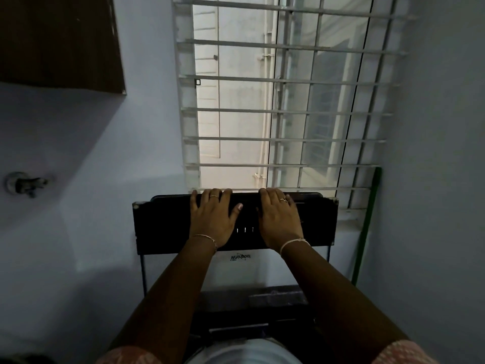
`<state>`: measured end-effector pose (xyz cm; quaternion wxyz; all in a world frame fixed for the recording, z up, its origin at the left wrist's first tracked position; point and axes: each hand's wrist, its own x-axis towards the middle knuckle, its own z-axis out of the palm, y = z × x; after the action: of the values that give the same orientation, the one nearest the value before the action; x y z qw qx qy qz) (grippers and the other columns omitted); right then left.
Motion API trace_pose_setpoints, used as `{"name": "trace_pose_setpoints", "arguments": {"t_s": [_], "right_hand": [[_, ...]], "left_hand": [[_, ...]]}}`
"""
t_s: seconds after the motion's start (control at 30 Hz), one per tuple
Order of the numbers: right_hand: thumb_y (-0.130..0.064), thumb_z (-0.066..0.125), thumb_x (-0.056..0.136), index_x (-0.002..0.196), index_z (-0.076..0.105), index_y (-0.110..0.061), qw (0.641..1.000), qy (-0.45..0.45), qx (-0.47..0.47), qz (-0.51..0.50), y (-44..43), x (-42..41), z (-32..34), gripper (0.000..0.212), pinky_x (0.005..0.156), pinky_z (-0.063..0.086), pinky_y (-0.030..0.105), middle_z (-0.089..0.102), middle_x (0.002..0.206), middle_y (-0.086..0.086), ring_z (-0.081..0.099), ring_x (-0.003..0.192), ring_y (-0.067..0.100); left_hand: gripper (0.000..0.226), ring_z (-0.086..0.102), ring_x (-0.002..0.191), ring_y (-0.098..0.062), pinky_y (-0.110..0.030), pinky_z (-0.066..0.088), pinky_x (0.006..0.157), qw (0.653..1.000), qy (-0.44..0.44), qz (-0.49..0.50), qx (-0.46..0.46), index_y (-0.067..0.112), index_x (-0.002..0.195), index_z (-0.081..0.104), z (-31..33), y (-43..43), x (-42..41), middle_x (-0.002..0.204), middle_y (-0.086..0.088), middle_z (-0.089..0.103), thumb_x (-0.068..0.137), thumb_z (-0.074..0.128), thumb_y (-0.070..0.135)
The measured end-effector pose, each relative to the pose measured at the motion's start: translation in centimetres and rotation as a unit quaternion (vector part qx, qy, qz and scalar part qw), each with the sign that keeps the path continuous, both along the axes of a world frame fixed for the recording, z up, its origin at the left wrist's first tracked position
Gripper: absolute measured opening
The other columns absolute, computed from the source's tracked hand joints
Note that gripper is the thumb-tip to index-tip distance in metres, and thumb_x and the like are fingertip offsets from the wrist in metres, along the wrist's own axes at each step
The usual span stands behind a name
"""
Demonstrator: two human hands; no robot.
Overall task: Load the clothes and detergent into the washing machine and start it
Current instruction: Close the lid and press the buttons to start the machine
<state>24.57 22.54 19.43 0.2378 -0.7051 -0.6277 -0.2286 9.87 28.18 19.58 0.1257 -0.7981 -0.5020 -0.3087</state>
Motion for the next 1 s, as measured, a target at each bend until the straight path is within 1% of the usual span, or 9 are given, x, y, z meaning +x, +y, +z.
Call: {"name": "trace_pose_setpoints", "arguments": {"t_s": [0.23,0.4,0.47,0.57,0.63,0.7,0.77,0.83,1.0], "right_hand": [[-0.027,0.036,0.099,0.14,0.041,-0.009,1.0,-0.011,0.023,0.009,-6.0,-1.2,0.1,0.046,0.115,0.027,0.046,0.049,0.14,0.01,0.04,0.135,0.027],[-0.017,0.047,0.092,0.134,0.047,-0.011,0.999,-0.015,0.036,0.025,-10.8,-2.0,-0.3,0.043,0.114,0.028,0.045,0.056,0.131,0.008,0.047,0.128,0.027],[-0.014,0.053,0.088,0.125,0.053,-0.013,0.999,-0.023,0.041,0.026,-12.6,-2.1,-0.4,0.038,0.111,0.032,0.043,0.063,0.12,0.007,0.055,0.117,0.025],[-0.006,0.053,0.085,0.109,0.059,-0.017,0.998,-0.022,0.053,0.026,-15.2,-2.7,-0.5,0.026,0.109,0.035,0.039,0.069,0.097,0.004,0.064,0.094,0.023],[0.001,0.054,0.08,0.104,0.06,-0.015,0.998,-0.025,0.04,0.038,-17.3,-3.0,-1.2,0.03,0.109,0.036,0.038,0.07,0.087,0.005,0.065,0.084,0.025],[0.004,0.06,0.071,0.101,0.062,-0.014,0.997,-0.048,0.03,0.051,-19.6,-3.1,-2.5,0.035,0.106,0.04,0.037,0.07,0.081,0.006,0.067,0.076,0.025],[0.001,0.071,0.061,0.098,0.065,-0.016,0.995,-0.068,0.035,0.067,-21.8,-3.0,-4.1,0.041,0.1,0.045,0.036,0.071,0.079,0.004,0.069,0.073,0.023],[-0.002,0.077,0.056,0.099,0.064,-0.018,0.993,-0.082,0.021,0.079,-23.6,-3.0,-5.5,0.047,0.099,0.046,0.035,0.072,0.08,0.001,0.069,0.073,0.019],[-0.019,0.081,0.062,0.101,0.06,-0.024,0.993,-0.086,-0.018,0.077,-26.6,-3.7,-8.5,0.044,0.103,0.042,0.032,0.07,0.083,-0.005,0.068,0.076,0.012]], "left_hand": [[0.045,0.038,0.131,-0.022,-0.05,0.008,0.116,0.999,-0.045,-0.006,0.011,0.026,0.132,0.049,0.0,-5.8,-1.4,0.132,0.0,0.053,0.099,0.028,0.049],[0.033,0.046,0.122,-0.022,-0.049,0.014,0.114,0.996,-0.076,-0.001,0.042,0.027,0.124,0.056,-0.9,-10.6,-2.4,0.121,0.002,0.06,0.099,0.037,0.04],[0.03,0.048,0.12,-0.023,-0.048,0.017,0.113,0.996,-0.078,0.001,0.045,0.027,0.121,0.057,-1.3,-12.5,-2.9,0.119,0.002,0.062,0.099,0.039,0.035],[0.025,0.051,0.115,-0.023,-0.048,0.022,0.111,0.996,-0.075,0.01,0.049,0.028,0.117,0.059,-2.3,-15.6,-3.7,0.114,0.004,0.063,0.098,0.042,0.029],[0.021,0.055,0.107,-0.022,-0.048,0.028,0.105,0.995,-0.061,0.027,0.067,0.028,0.111,0.061,-3.6,-17.9,-4.3,0.106,0.005,0.065,0.096,0.046,0.026],[0.016,0.057,0.097,-0.022,-0.044,0.031,0.096,0.995,-0.035,0.043,0.084,0.029,0.105,0.061,-4.9,-20.1,-5.1,0.098,0.006,0.066,0.092,0.055,0.022],[0.021,0.058,0.09,-0.024,-0.043,0.033,0.088,0.995,0.001,0.046,0.084,0.029,0.102,0.062,-6.2,-22.2,-6.0,0.094,0.005,0.067,0.085,0.063,0.017],[0.028,0.059,0.087,-0.026,-0.043,0.037,0.084,0.995,0.032,0.045,0.079,0.028,0.104,0.062,-7.3,-24.1,-6.8,0.095,0.003,0.068,0.079,0.066,0.014],[0.036,0.06,0.084,-0.028,-0.043,0.042,0.077,0.995,0.072,0.037,0.061,0.028,0.104,0.064,-9.5,-27.2,-8.0,0.096,0.001,0.069,0.072,0.072,0.012]]}}
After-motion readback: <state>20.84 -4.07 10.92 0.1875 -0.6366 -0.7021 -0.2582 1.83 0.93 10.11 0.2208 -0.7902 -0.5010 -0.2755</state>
